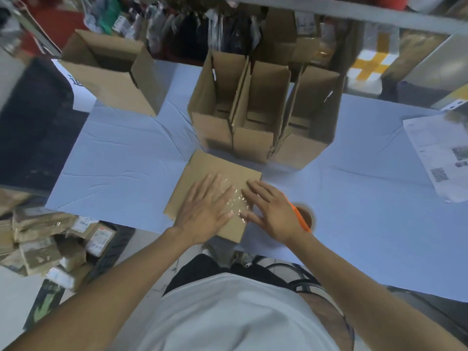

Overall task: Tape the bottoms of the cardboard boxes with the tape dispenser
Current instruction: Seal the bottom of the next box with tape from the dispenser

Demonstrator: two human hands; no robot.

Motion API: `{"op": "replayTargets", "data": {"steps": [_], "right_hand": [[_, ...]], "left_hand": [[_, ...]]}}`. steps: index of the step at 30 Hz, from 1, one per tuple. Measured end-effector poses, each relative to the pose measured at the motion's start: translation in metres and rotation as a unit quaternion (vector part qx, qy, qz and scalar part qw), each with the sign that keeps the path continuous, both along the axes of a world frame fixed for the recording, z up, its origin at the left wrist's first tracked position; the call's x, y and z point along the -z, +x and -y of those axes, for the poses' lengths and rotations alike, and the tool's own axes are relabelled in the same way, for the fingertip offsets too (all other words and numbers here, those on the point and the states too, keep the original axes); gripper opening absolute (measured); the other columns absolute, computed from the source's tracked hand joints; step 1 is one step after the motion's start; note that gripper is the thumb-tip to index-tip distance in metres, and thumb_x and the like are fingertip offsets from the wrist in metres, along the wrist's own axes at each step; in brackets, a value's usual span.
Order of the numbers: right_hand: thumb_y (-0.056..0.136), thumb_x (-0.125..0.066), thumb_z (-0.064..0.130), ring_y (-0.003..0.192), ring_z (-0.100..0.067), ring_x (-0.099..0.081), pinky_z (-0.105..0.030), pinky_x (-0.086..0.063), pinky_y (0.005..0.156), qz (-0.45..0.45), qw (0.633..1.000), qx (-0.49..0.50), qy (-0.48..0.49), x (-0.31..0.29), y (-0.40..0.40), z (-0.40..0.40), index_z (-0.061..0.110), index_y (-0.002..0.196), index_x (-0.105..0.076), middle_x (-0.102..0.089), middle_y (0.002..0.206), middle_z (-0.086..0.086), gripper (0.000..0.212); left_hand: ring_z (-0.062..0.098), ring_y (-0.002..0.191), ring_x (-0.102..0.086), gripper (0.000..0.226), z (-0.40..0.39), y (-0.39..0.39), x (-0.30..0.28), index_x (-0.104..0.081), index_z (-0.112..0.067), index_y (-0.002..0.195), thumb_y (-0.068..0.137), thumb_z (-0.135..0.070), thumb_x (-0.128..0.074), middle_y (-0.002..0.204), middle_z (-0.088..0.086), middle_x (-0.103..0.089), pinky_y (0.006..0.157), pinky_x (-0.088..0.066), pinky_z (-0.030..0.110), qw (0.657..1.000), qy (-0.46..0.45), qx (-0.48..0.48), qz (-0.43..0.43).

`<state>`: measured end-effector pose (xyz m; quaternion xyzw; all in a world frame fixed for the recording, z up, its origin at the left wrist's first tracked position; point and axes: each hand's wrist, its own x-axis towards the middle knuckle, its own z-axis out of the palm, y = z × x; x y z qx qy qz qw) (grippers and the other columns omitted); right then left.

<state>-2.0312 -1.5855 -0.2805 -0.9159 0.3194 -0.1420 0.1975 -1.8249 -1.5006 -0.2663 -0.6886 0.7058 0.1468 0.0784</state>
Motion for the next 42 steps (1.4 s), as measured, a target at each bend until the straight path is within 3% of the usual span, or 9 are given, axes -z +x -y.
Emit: {"op": "replayTargets", "data": {"steps": [6,9,15,19,23,27,29,33,42], "right_hand": [[0.075,-0.072,0.057,0.111,-0.034,-0.054,-0.049,-0.049,0.093,-0.023,0.996,-0.067,0.046,-0.004,-0.004,0.033,0.017,0.125,-0.068,-0.056,0.137,-0.011,0.064],[0.068,-0.07,0.069,0.135,-0.037,-0.028,-0.047,-0.031,0.11,-0.096,0.986,-0.111,0.081,-0.008,-0.001,0.055,0.025,0.131,-0.059,-0.033,0.151,-0.017,0.077],[0.056,-0.086,0.058,0.093,-0.03,-0.05,-0.039,-0.047,0.076,-0.109,0.978,-0.12,0.134,-0.013,0.025,0.058,0.023,0.136,-0.046,-0.043,0.11,-0.007,0.096],[0.049,-0.084,0.067,0.097,-0.021,-0.051,-0.03,-0.04,0.074,-0.053,0.974,-0.071,0.21,-0.031,0.049,0.042,0.035,0.135,-0.048,-0.046,0.105,0.0,0.099],[0.05,-0.084,0.067,0.093,0.0,-0.053,-0.007,-0.038,0.075,0.016,0.966,-0.019,0.257,-0.06,0.082,0.039,0.033,0.12,-0.062,-0.059,0.1,0.019,0.081],[0.063,-0.066,0.078,0.115,-0.026,-0.044,-0.029,-0.04,0.093,-0.129,0.98,-0.039,0.148,-0.087,0.098,0.041,0.039,0.127,-0.058,-0.047,0.124,-0.002,0.076],[0.073,-0.066,0.07,0.122,-0.026,-0.037,-0.029,-0.034,0.101,-0.086,0.988,-0.076,0.1,-0.094,0.108,0.039,0.037,0.124,-0.065,-0.046,0.138,-0.006,0.061],[0.084,-0.073,0.044,0.101,-0.006,-0.063,-0.028,-0.047,0.09,0.044,0.968,-0.088,0.231,-0.094,0.124,0.025,0.034,0.108,-0.076,-0.073,0.105,0.015,0.026],[0.086,-0.072,0.026,0.073,0.002,-0.061,-0.013,-0.043,0.067,0.137,0.949,0.014,0.283,-0.083,0.158,0.019,0.038,0.085,-0.077,-0.067,0.07,0.028,0.013]], "left_hand": [[0.026,0.147,0.025,0.092,-0.001,0.0,0.005,0.009,-0.029,0.155,0.079,-0.079,-0.005,0.162,-0.003,0.021,0.117,0.012,0.052,0.995,0.033,-0.09,0.024],[0.031,0.146,0.024,0.1,-0.007,-0.009,0.002,0.01,-0.021,0.155,0.082,-0.079,-0.026,0.162,0.004,0.02,0.115,0.014,0.053,0.983,0.03,-0.18,0.001],[0.037,0.146,0.001,0.098,-0.038,-0.035,-0.012,-0.015,-0.018,0.154,0.079,-0.074,-0.044,0.161,0.019,-0.003,0.116,-0.004,0.054,0.983,-0.037,-0.169,-0.06],[0.03,0.146,-0.019,0.078,-0.053,-0.019,-0.031,-0.038,-0.018,0.149,0.086,-0.059,-0.058,0.161,0.011,-0.018,0.116,-0.014,0.045,0.968,-0.116,-0.198,-0.1],[0.02,0.127,-0.054,0.048,-0.056,0.014,-0.063,-0.069,-0.016,0.123,0.087,-0.047,-0.061,0.135,0.001,-0.061,0.107,-0.037,0.036,0.912,-0.272,-0.249,-0.178],[0.008,0.123,-0.057,0.032,-0.046,0.045,-0.086,-0.073,-0.019,0.116,0.085,-0.026,-0.075,0.123,-0.007,-0.067,0.109,-0.038,0.026,0.879,-0.219,-0.302,-0.296],[0.001,0.116,-0.059,0.031,-0.042,0.061,-0.092,-0.074,-0.026,0.113,0.083,-0.022,-0.076,0.119,-0.015,-0.067,0.102,-0.039,0.014,0.861,-0.189,-0.326,-0.341],[-0.005,0.1,-0.061,0.031,-0.036,0.088,-0.094,-0.074,-0.042,0.107,0.082,-0.025,-0.076,0.103,-0.024,-0.07,0.088,-0.047,0.017,0.856,-0.125,-0.318,-0.389],[0.013,0.086,-0.068,0.007,-0.016,0.112,-0.083,-0.079,-0.014,0.077,0.082,-0.014,-0.074,0.083,-0.006,-0.075,0.084,-0.051,0.045,0.825,-0.208,-0.33,-0.408]]}}
